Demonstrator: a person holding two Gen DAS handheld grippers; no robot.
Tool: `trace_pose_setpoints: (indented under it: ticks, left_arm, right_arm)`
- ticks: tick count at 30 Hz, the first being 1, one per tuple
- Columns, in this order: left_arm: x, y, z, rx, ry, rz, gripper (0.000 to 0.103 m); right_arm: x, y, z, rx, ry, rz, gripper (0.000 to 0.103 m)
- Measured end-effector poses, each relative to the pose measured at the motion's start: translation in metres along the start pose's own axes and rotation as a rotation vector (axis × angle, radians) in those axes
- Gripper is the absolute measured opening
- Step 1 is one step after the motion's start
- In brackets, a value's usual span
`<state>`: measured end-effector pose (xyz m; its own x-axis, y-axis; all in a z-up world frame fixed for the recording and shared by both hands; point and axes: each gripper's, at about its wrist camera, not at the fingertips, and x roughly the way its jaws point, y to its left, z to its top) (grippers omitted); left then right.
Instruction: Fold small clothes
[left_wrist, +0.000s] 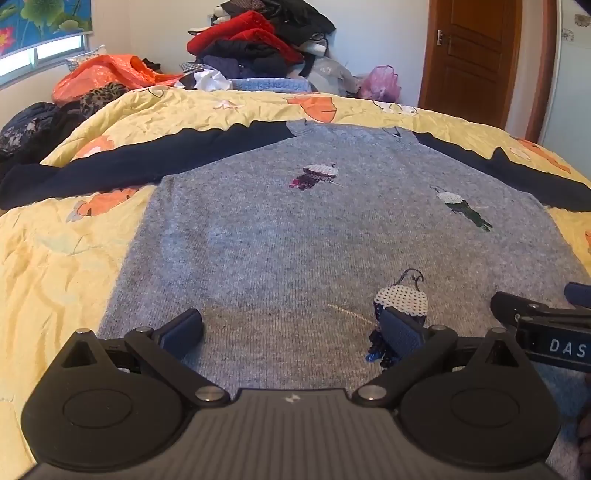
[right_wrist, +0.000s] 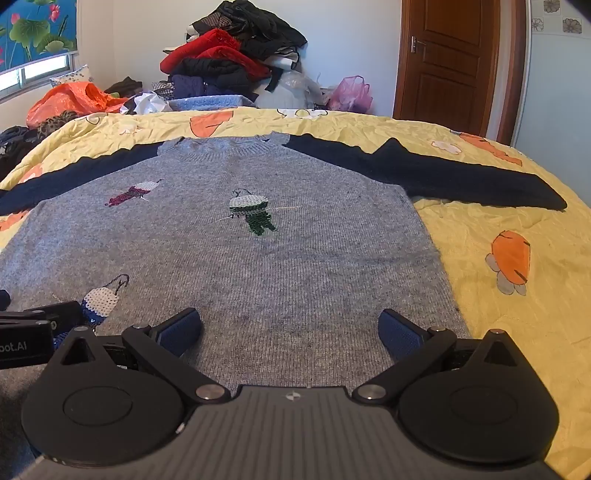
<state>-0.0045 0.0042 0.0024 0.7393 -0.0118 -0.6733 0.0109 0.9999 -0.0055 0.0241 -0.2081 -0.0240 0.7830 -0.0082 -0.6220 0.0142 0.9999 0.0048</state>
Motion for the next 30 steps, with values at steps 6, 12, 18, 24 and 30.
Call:
trace_pose_setpoints:
  ticks: [6, 12, 18, 24, 30]
  left_arm:
    - [-0.0003, -0.0006, -0.0001, 0.006, 0.001, 0.003, 0.103]
    - [-0.0005, -0.0008, -0.0005, 0.007, 0.000, 0.002, 0.103]
    - [-0.0004, -0.0009, -0.0005, 0.007, 0.000, 0.002, 0.103]
    - [-0.0005, -0.0012, -0.0004, 0.009, -0.001, -0.003, 0.103]
    - [-0.0005, -0.0008, -0.0005, 0.009, -0.001, -0.003, 0.103]
  right_arm:
    - [-0.0004, -0.0008, -0.0001, -0.001, 0.000, -0.001, 0.103]
    - [-0.0002, 0.0000, -0.0001, -0.002, 0.000, -0.001, 0.103]
    - [-0.0002, 0.0001, -0.0001, -0.002, 0.000, -0.001, 0.103]
    - [-0.0002, 0.0003, -0.0001, -0.002, 0.000, -0.002, 0.103]
    - [0.0000, 0.0006, -0.0002, -0.002, 0.000, -0.002, 0.103]
